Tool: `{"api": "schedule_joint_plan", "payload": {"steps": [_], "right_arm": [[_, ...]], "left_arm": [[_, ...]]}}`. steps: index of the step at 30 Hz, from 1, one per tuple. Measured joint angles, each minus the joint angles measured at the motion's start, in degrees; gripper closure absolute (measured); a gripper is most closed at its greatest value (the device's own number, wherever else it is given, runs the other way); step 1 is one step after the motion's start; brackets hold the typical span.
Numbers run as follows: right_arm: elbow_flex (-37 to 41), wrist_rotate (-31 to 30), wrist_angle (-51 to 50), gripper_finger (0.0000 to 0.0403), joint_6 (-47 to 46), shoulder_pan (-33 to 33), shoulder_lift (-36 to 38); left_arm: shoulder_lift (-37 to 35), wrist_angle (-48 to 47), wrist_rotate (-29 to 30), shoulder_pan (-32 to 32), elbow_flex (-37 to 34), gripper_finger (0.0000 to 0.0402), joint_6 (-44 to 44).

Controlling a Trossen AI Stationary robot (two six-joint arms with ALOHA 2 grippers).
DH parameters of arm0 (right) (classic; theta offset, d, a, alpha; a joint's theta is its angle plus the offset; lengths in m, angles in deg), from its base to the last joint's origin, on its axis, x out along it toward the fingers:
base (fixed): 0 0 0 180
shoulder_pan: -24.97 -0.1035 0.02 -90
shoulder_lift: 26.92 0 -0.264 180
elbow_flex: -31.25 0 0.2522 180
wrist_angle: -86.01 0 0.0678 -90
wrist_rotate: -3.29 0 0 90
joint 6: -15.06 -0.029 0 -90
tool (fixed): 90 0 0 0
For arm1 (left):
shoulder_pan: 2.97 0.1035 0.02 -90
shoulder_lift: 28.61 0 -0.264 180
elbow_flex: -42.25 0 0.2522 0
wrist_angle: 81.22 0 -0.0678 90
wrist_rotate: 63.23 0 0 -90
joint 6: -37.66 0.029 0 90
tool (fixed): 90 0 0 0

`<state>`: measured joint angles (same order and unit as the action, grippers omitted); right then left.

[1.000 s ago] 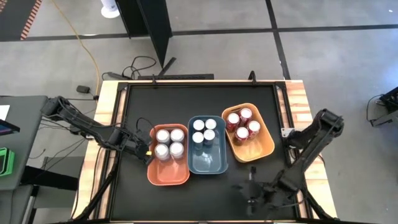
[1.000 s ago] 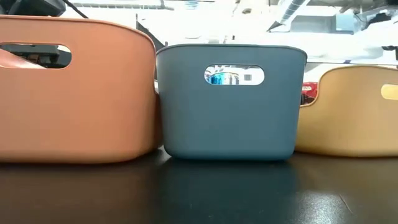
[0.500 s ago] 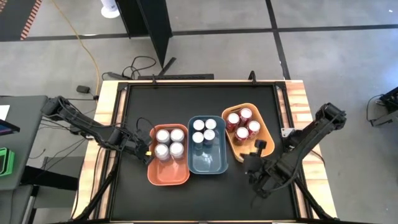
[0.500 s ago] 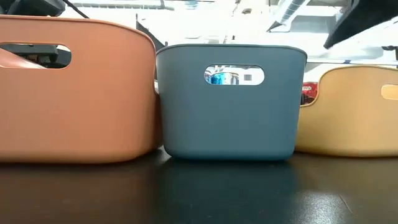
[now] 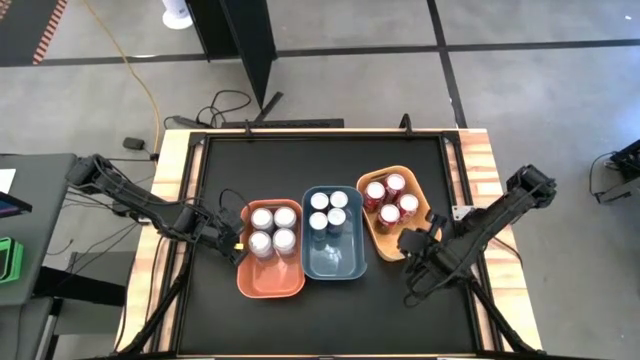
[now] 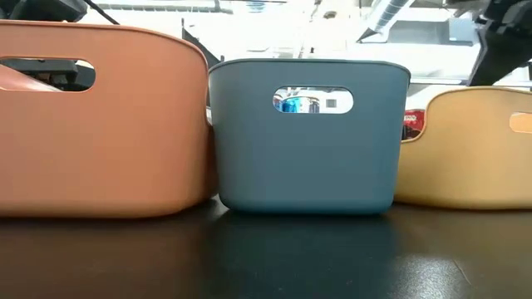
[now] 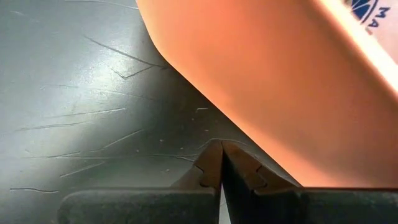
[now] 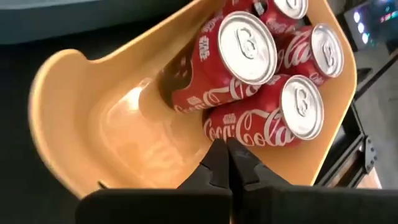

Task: Sort soda cans
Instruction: Adjust the bins to the center of the table

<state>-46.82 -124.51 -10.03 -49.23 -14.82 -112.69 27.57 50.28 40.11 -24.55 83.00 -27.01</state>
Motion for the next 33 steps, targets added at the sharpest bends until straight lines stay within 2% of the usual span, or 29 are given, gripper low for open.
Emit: {"api": "schedule_joint_plan", "payload": {"steps": [15,20,33], "right_arm": [[0.0,10.29,0.48,0.0403,0.26,3.17,-2.79],[0.02,15.18,3.78,0.0403,1.61,3.26,-3.65],[-0.02,19.11,11.8,0.0403,1.97,3.0,-3.52]], "left_arm": [[0.05,2.5,1.01,0.0,-0.15,0.0401,2.94],[0.04,2.56,1.16,0.0,-0.15,0.0402,3.41],[0.04,2.69,1.14,0.0,-0.15,0.0401,3.89]]}}
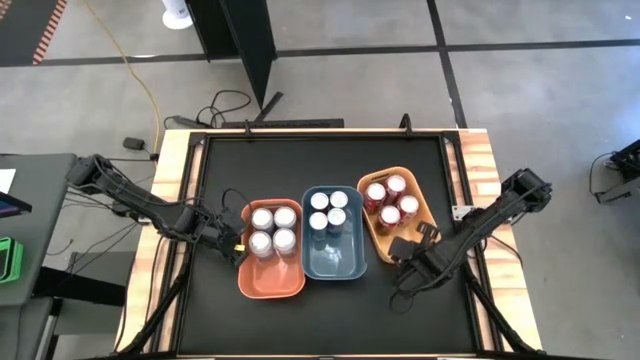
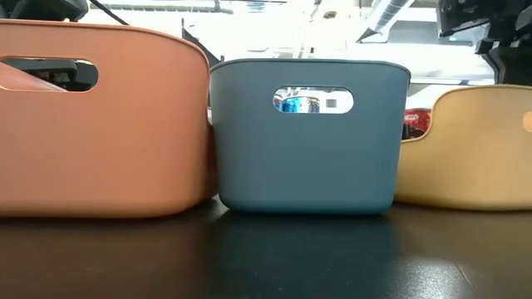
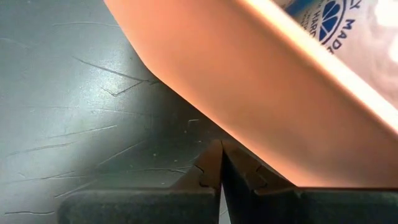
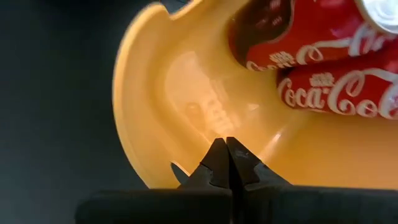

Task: Sort soda cans
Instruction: Adjust the bins to the center of the table

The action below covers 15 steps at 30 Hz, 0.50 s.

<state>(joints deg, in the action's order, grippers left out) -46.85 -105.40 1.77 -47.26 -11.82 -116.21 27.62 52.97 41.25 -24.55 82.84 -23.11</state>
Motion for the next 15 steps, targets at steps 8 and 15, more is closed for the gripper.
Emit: {"api": "schedule_joint_plan", "payload": {"steps": [8,15], "right_arm": [[0.0,2.34,7.65,0.0403,2.67,-0.13,-0.02],[0.02,2.65,12.13,0.0403,4.52,-0.18,-0.02]], "left_arm": [[0.0,0.02,-0.02,0.0,0.02,0.0401,-0.02],[-0.02,0.04,-0.04,0.0,0.02,0.0401,-0.02]]}}
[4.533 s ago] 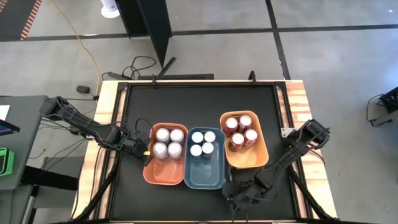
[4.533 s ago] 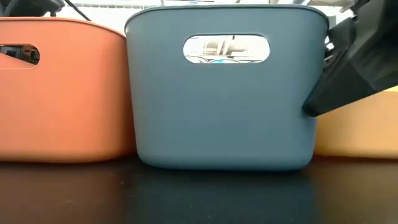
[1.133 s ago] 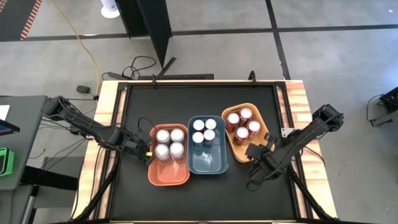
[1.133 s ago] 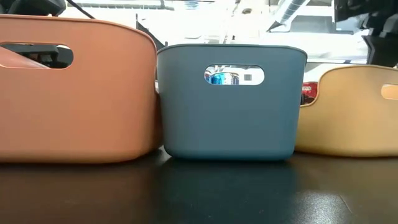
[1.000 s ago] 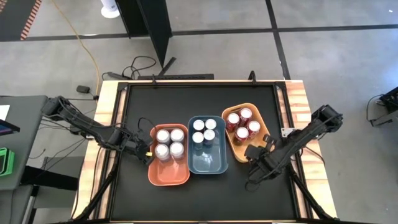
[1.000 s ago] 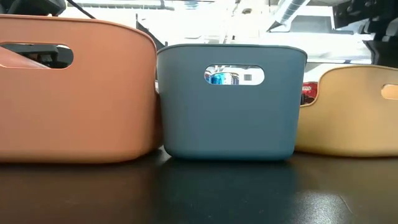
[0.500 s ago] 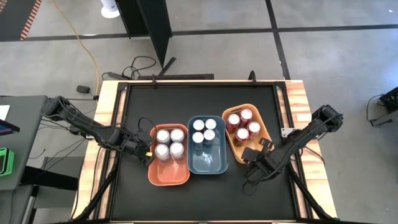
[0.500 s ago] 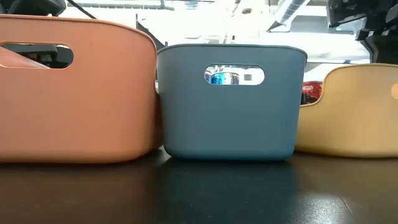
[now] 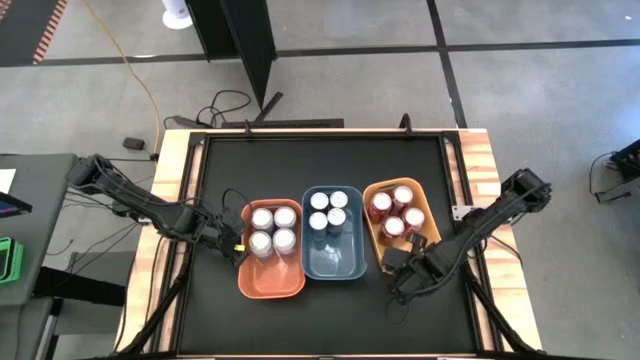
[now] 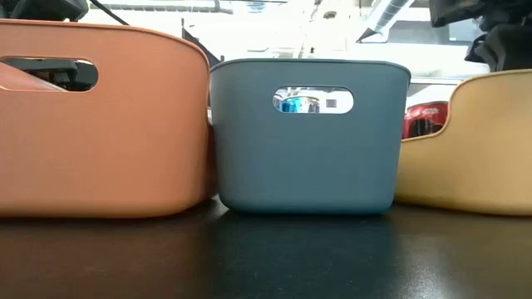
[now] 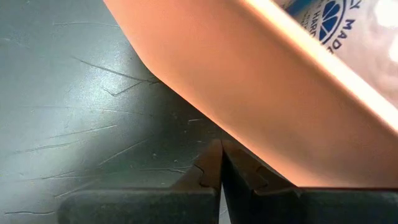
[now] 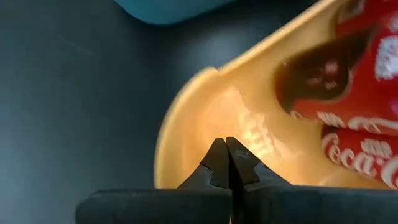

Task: Sort soda cans
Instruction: Adjust the bins to the center of the table

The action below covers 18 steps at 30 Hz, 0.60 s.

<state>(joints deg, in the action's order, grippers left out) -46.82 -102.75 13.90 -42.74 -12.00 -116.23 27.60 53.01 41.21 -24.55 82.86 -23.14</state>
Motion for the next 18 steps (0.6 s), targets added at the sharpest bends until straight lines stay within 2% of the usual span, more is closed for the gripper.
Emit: {"api": "schedule_joint_plan", "payload": {"steps": [8,18], "right_arm": [[0.0,-4.22,0.79,0.0403,2.45,1.36,-0.11],[-5.24,-15.36,-9.95,0.0403,0.52,-0.82,-0.09]], "left_arm": [[0.0,0.0,-0.02,0.0,0.0,0.0401,-0.02],[0.0,0.0,0.19,0.0,0.07,0.0401,0.0]]}}
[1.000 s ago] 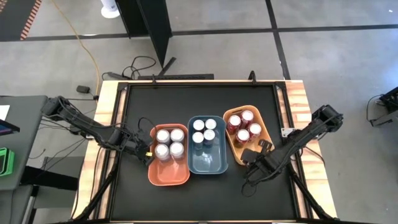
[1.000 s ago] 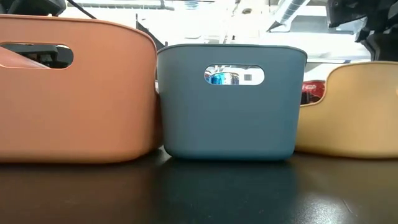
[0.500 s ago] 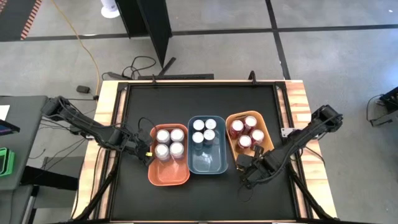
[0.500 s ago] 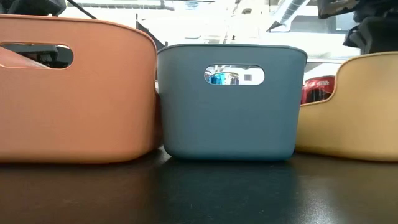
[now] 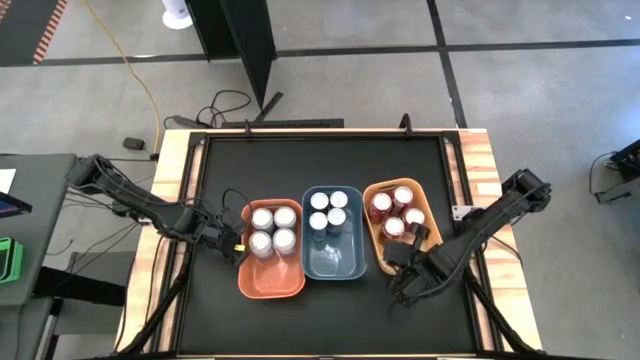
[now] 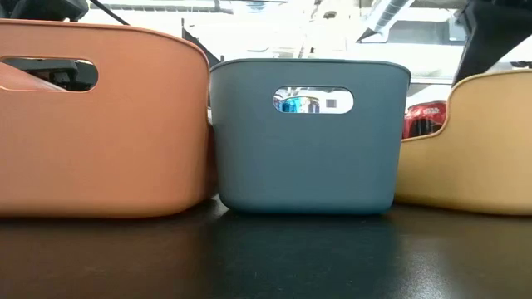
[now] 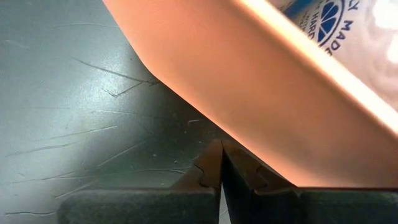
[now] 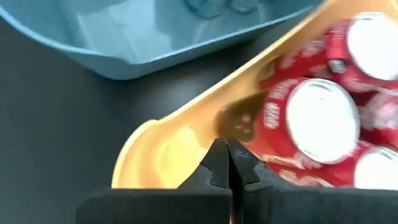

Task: Sort soda cans
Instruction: Adjust the bins to the center of the table

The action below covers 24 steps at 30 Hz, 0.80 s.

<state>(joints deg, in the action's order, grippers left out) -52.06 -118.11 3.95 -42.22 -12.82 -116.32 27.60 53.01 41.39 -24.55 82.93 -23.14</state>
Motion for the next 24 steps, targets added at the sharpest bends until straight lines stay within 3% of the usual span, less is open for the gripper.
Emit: {"api": "schedule_joint_plan", "payload": {"steps": [6,16,24], "right_arm": [[-0.84,-1.68,-12.82,0.0403,-14.46,-4.24,0.08],[0.64,-0.65,-21.66,0.0403,-38.23,-14.76,0.07],[4.43,8.28,-21.66,0.0403,-48.16,-20.45,0.04]], "left_arm": [[0.0,0.0,0.15,0.0,0.02,0.0401,0.01],[-0.02,0.09,0.95,0.0,0.02,0.0401,0.62],[-0.02,0.11,1.74,0.0,0.04,0.0401,0.78]]}}
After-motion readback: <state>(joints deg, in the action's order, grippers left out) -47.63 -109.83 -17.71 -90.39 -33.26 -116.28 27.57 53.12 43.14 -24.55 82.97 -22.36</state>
